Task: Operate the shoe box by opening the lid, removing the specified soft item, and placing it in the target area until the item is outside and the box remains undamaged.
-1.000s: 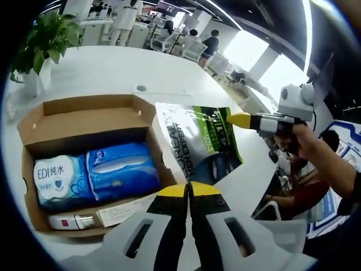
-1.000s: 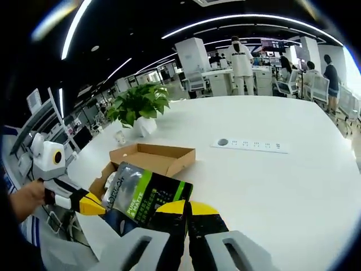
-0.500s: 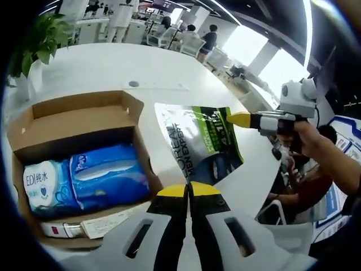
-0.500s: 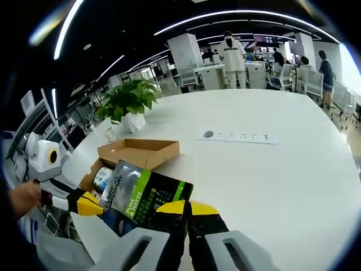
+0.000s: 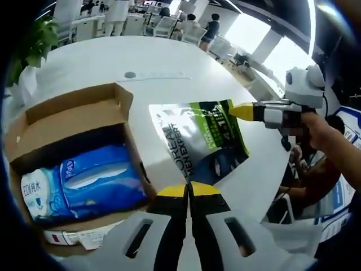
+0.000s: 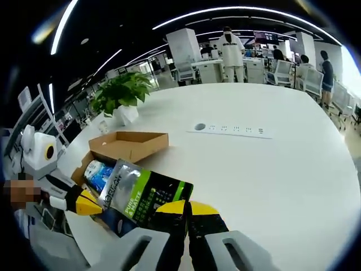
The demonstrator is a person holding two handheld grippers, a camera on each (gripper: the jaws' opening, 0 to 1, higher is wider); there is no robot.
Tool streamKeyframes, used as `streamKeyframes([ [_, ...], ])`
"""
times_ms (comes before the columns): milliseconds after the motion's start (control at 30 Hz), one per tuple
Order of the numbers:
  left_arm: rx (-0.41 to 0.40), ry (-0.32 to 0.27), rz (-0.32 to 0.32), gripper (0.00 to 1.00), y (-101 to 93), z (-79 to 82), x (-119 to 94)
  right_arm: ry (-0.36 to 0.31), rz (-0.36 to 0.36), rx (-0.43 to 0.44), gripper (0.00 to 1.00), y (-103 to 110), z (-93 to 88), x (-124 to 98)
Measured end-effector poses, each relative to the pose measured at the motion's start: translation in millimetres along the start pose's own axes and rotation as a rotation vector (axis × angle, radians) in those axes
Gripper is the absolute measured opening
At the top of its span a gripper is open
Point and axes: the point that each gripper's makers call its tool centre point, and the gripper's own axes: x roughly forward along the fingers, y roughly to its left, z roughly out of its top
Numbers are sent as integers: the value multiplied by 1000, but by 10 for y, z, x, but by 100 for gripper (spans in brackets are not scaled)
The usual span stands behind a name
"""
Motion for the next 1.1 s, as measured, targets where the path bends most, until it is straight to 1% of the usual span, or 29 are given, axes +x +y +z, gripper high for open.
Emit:
streamKeyframes([
  [167, 18, 43, 21, 0, -17, -33, 123, 16, -7, 2, 0, -86, -42, 58],
  [333, 72, 89, 51, 0, -48, -52, 251, 30, -17, 10, 0, -160, -91, 110],
  [500, 94, 127, 68, 0, -34, -54, 358, 42, -32, 6, 0, -252, -115, 202],
  [633, 170, 170, 104, 0, 5, -79, 440, 53, -39, 9, 0, -281, -152, 263],
  [700, 198, 190, 111, 0, -3, -90, 483, 59, -46, 2, 0, -282, -187, 292],
  [767, 228, 198, 114, 0, -20, -93, 512, 63, -55, 0, 0, -297, -216, 311],
  [900, 285, 219, 133, 0, 8, -104, 571, 71, -55, 13, 0, -322, -275, 348],
  [967, 330, 232, 146, 0, 22, -103, 612, 74, -58, 14, 0, -334, -306, 364],
  [1067, 392, 257, 155, 0, 17, -133, 660, 78, -63, 23, 0, -366, -350, 398],
  [1100, 396, 259, 156, 0, 4, -147, 677, 79, -67, 24, 0, -389, -370, 415],
])
